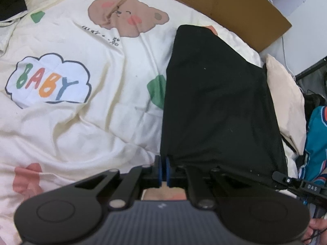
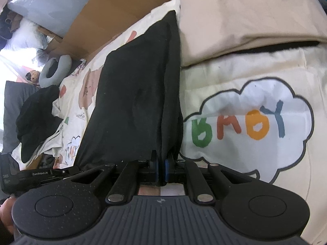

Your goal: Fold clothes

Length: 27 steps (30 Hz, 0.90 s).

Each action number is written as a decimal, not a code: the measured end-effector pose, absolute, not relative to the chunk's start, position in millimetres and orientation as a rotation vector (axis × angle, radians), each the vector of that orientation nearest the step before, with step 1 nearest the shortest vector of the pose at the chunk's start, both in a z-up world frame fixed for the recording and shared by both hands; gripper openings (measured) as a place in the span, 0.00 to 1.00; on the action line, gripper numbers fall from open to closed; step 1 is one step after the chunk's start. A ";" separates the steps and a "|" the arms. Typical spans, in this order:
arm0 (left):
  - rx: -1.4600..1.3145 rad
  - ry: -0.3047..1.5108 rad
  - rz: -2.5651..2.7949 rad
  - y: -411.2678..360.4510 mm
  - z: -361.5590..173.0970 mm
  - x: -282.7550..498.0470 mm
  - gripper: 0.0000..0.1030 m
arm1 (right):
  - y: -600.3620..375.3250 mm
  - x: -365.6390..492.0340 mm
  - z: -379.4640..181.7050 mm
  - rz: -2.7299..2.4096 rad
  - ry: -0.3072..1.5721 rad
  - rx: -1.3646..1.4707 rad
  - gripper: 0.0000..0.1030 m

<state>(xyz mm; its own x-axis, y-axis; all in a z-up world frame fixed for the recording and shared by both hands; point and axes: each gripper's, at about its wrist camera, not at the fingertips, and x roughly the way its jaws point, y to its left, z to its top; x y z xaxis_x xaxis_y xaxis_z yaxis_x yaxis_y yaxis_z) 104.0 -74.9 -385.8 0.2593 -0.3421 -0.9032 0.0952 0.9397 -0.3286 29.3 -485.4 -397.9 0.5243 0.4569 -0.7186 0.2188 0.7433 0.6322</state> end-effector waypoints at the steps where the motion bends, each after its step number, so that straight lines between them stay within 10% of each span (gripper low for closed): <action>1: -0.226 1.279 -0.296 -74.4 -385.6 104.1 0.03 | -485.4 28.2 -399.2 0.160 1.036 0.762 0.03; 27: -0.268 1.383 -0.243 -43.4 -371.6 60.8 0.03 | -474.4 -14.6 -384.8 0.242 1.181 0.806 0.03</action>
<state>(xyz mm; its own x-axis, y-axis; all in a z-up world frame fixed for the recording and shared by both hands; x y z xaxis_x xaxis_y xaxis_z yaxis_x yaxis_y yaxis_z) 60.8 -43.4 -371.6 0.1713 -0.3242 -0.9304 0.0120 0.9449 -0.3270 -14.6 -474.4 -384.8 0.3922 0.5642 -0.7265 0.2323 0.7035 0.6717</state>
